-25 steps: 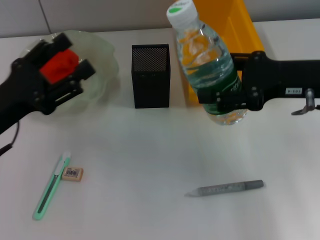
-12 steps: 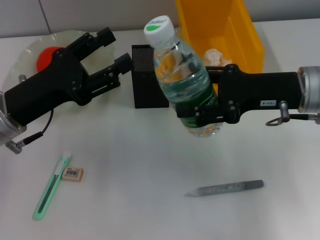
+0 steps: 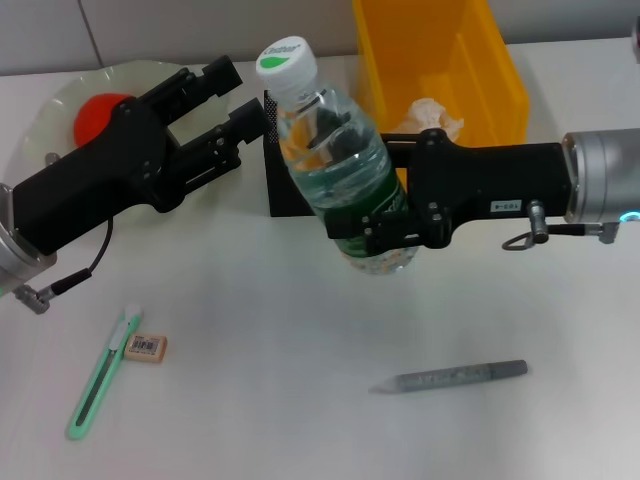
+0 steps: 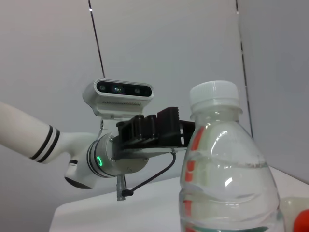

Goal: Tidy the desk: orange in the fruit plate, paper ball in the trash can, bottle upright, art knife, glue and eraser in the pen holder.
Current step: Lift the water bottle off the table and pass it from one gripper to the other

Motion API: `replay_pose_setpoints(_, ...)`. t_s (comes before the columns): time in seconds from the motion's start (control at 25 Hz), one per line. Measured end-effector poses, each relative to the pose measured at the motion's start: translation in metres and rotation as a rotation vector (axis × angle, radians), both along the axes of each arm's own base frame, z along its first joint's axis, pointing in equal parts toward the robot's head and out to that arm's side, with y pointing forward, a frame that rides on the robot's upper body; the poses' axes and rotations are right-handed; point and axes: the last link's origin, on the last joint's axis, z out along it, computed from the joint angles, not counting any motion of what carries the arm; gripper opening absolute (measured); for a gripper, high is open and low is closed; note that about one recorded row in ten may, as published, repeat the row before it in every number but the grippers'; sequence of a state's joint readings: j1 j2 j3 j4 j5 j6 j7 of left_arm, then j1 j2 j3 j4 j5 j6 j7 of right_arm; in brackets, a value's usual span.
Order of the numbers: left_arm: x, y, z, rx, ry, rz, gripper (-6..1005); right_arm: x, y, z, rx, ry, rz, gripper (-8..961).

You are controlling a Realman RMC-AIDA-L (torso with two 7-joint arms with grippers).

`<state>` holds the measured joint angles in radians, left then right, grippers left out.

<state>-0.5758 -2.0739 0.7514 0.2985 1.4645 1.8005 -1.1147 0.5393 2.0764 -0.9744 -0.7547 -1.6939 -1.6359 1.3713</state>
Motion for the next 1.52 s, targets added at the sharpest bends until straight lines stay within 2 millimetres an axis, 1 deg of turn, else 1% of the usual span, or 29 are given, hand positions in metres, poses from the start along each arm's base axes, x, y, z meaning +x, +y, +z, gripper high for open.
replay_pose_setpoints(0.24, 0.002, -0.005, 0.000, -0.018, -0.027, -0.019, 709, -0.004, 0.003, -0.005, -0.005, 0.003, 0.007, 805)
replay_pose_setpoints(0.8, 0.006, -0.002, -0.002, -0.040, -0.037, -0.014, 710, -0.018, 0.010, -0.025, -0.044, 0.010, 0.044, 815)
replay_pose_setpoints(1.04, 0.006, -0.001, -0.003, -0.044, -0.034, -0.005, 710, -0.021, 0.010, -0.028, -0.051, 0.007, 0.055, 819)
replay_pose_setpoints(1.44, 0.006, -0.001, -0.003, -0.047, -0.035, -0.001, 694, -0.022, 0.010, -0.028, -0.050, 0.007, 0.056, 826)
replay_pose_setpoints(1.52, 0.008, 0.001, -0.003, -0.063, -0.038, -0.002, 691, -0.022, 0.010, -0.029, -0.055, 0.003, 0.060, 827)
